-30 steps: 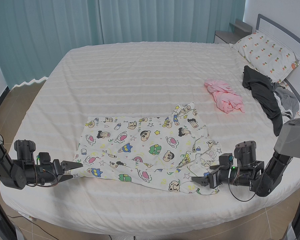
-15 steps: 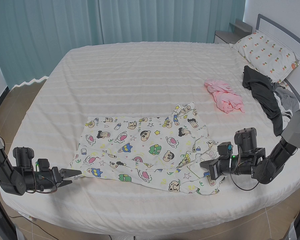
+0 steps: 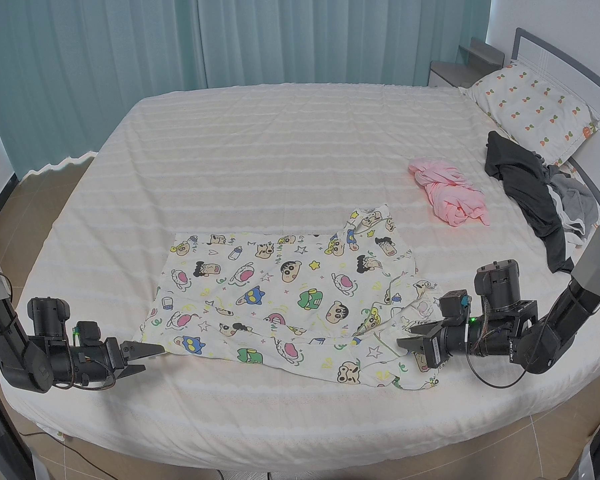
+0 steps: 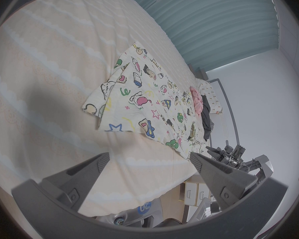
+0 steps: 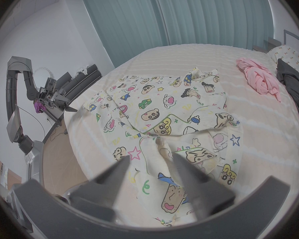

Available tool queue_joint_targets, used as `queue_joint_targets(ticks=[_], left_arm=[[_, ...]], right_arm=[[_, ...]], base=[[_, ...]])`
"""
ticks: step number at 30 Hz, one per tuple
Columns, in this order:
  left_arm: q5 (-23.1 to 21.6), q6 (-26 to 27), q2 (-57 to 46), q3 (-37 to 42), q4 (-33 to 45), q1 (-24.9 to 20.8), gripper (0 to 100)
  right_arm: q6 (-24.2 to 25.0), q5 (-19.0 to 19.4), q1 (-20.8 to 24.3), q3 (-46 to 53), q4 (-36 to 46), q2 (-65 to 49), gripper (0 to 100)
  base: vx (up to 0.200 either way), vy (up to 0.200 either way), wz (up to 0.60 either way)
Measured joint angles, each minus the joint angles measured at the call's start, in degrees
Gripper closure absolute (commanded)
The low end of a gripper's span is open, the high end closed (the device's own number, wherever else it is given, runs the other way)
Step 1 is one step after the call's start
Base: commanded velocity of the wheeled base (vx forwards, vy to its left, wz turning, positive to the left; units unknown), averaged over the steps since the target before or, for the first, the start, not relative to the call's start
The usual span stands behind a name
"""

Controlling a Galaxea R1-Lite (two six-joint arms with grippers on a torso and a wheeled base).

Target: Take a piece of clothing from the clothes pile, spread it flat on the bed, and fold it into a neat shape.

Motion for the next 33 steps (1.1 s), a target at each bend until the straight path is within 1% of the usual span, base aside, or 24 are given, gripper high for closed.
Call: queue_joint_targets(ticks=[10,14,15,21,26,33], left_arm=[[-0.06,0.00,0.17,0.13,0.00,-0.15,0],[-0.06,0.02,0.24,0.16,0.02,-0.15,0],[-0.06,0.06,0.28,0.16,0.00,-0.15,0],[-0.04,0.09,0.61,0.11,-0.07,-0.22,0],[-0.01,0.11,0.80,0.11,-0.07,-0.20,0],[-0.06,0.11,0.89,0.18,-0.07,-0.15,0]], right_arm=[[-0.22,0.35,0.35,-1.56,0.24,1.07,0],[-1.10,0.37,0.73,-2.50,0.93,2.80,0],[-1.45,0.35,0.85,-2.65,1.18,3.25,100],[-2.05,0.35,1.40,-3.55,4.08,5.07,100],[-2.02,0.26,1.48,-4.57,4.05,4.93,100],[-1.89,-0.82,1.37,-8.16,4.62,3.13,100]], base=[[0.000,0.000,0.00],[0.000,0.000,0.00],[0.000,0.000,0.00],[0.000,0.000,0.00],[0.000,0.000,0.00],[0.000,0.000,0.00]])
